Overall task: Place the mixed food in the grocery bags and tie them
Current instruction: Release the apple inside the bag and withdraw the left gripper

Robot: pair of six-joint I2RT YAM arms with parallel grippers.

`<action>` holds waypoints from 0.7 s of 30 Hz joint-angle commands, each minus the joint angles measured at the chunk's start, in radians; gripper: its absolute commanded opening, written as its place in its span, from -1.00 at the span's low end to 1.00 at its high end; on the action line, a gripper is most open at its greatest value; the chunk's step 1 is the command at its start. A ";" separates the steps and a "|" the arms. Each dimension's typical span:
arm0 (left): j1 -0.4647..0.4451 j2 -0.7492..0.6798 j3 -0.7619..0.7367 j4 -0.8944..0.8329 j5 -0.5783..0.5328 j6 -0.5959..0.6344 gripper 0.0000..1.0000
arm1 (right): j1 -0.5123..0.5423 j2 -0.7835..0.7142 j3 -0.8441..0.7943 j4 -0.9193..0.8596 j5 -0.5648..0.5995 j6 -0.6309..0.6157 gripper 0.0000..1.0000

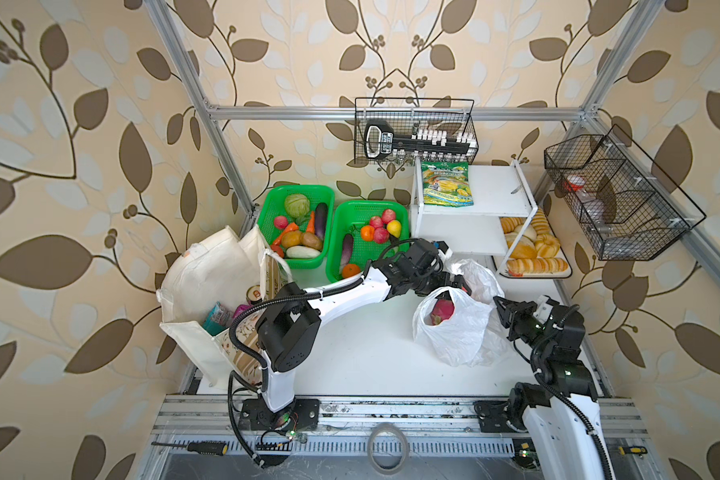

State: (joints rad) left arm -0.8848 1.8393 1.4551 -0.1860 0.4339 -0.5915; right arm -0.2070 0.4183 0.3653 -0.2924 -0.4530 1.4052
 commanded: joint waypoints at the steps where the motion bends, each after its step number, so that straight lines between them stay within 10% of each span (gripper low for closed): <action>1: -0.009 -0.152 -0.061 0.002 -0.017 0.070 0.97 | -0.014 0.016 0.011 0.002 0.000 -0.020 -1.00; 21: 0.079 -0.640 -0.337 -0.093 -0.228 0.304 0.98 | -0.032 0.082 0.100 -0.056 0.030 -0.120 -1.00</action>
State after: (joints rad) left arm -0.8238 1.2114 1.0912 -0.2626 0.2516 -0.3450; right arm -0.2359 0.5098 0.4385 -0.3302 -0.4412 1.2892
